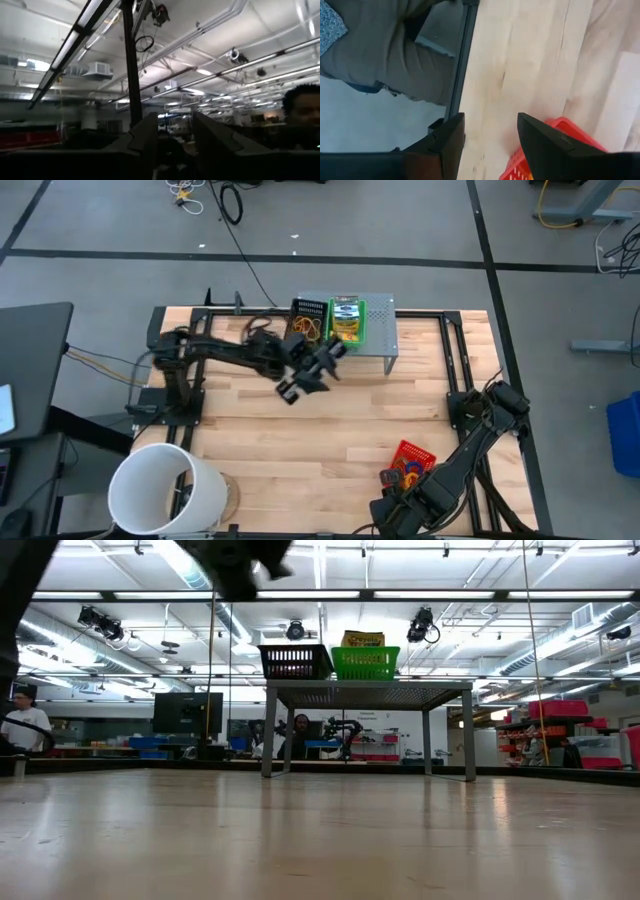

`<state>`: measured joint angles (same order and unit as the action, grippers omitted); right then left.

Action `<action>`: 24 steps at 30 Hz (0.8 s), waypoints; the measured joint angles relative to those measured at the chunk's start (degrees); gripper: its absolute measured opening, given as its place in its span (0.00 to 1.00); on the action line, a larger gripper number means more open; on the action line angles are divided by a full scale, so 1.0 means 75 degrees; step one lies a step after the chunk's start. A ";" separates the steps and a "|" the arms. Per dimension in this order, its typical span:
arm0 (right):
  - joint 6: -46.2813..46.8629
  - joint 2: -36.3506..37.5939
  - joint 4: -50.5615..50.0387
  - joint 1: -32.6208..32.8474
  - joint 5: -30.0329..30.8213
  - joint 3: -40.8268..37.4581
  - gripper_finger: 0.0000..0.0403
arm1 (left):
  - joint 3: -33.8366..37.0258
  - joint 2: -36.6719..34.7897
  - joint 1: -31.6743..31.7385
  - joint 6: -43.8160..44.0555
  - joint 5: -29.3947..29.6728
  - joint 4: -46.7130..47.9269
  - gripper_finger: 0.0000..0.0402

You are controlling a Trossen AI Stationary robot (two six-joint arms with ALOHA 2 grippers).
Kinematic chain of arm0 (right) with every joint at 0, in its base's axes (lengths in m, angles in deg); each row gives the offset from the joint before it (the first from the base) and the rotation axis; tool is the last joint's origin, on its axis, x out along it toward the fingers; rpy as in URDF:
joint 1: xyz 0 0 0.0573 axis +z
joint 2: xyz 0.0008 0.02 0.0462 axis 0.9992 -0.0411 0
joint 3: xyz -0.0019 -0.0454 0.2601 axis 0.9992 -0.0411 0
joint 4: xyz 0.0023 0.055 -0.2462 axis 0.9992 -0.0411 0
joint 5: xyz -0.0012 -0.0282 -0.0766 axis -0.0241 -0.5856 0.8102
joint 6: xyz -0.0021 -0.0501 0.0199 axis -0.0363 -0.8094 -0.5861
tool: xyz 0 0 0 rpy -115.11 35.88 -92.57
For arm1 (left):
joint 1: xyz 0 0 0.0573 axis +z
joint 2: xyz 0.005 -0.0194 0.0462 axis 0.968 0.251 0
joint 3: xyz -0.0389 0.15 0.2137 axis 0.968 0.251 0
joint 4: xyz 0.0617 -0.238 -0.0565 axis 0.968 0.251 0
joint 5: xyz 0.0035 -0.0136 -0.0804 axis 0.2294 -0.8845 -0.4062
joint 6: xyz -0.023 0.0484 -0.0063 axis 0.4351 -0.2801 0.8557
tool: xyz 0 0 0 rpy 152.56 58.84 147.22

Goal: Pick & Place Office Desk Supplies
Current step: Put the red bin on the shelf

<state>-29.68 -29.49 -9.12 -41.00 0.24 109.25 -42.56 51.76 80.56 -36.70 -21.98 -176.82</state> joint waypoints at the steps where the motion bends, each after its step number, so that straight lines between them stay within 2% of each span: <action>1: -0.0035 0.0000 0.0008 -0.0013 0.0044 0.0000 0.47 | 0.0486 -0.0294 0.0018 -0.0213 0.0027 0.0090 0.32; 4: -0.0059 0.0000 -0.0014 -0.0084 0.0106 0.0000 0.47 | 0.1918 -0.1140 0.0074 -0.1020 0.0482 0.0583 0.32; 7: -0.0092 0.0000 -0.0041 -0.0096 0.0150 0.0001 0.47 | 0.3129 -0.1839 0.0072 -0.1904 0.1689 0.1323 0.32; 11: -0.0146 0.0000 -0.0078 -0.0087 0.0228 0.0000 0.47 | 0.4125 -0.2522 0.0068 -0.2817 0.3279 0.2196 0.32; 13: -0.0146 0.0000 -0.0088 -0.0087 0.0228 0.0001 0.47 | 0.4361 -0.2785 0.0068 -0.3257 0.3871 0.2708 0.32; 15: -0.0105 0.0000 -0.0093 -0.0084 0.0233 0.0001 0.47 | 0.4464 -0.3030 0.0085 -0.3531 0.4133 0.3737 0.32; 18: -0.0085 0.0000 -0.0102 -0.0084 0.0247 0.0002 0.47 | 0.4469 -0.3255 0.0040 -0.3696 0.4228 0.5603 0.32; 20: -0.0081 0.0000 -0.0135 -0.0084 0.0322 0.0003 0.47 | 0.4469 -0.3258 -0.0103 -0.3906 0.4264 0.6420 0.32; 24: 0.0368 0.0000 -0.0315 -0.0119 0.0362 0.0003 0.47 | 0.4469 -0.3122 -0.0475 -0.4414 0.4503 0.7206 0.32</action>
<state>-26.92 -29.49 -11.48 -41.89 2.96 109.27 -9.04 28.35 77.00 -69.81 11.79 -122.78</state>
